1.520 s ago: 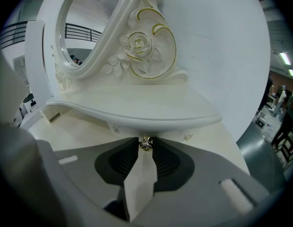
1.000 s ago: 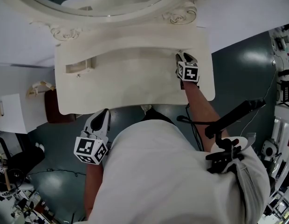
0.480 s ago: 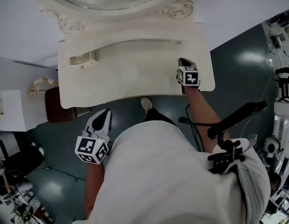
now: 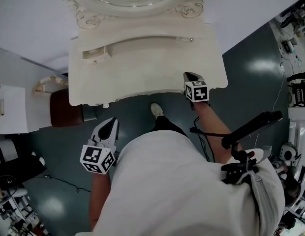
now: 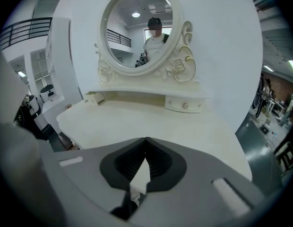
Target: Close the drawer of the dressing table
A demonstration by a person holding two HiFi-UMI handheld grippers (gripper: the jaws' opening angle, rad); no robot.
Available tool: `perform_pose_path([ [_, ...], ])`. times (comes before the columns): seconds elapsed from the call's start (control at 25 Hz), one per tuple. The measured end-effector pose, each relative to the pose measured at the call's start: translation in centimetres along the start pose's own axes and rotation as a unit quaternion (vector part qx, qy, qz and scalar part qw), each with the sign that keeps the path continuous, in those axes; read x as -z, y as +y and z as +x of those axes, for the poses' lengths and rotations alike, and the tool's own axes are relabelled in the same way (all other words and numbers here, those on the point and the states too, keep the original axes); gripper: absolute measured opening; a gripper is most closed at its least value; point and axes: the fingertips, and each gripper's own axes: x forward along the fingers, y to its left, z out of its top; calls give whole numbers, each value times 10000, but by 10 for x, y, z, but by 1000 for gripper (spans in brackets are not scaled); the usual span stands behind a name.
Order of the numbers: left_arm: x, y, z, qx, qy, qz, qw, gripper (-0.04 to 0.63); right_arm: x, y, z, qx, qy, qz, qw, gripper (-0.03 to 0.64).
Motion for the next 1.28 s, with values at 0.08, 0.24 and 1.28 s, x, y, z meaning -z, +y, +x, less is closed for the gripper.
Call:
perform_pose_path([
  [0.08,11,-1,-16,22,0,-8,10000,0,8,22,-17,-98,-10,-57,9999,2],
  [0.24,29,-3,-47,41,-7,-11,10000,0,24,64,-51,-293,-17,-214,9993,2],
  [1.28,113,-15,-165,34,-197,-62,9998,0,88,244,-183,-1284,-312,-1043,9857,0],
])
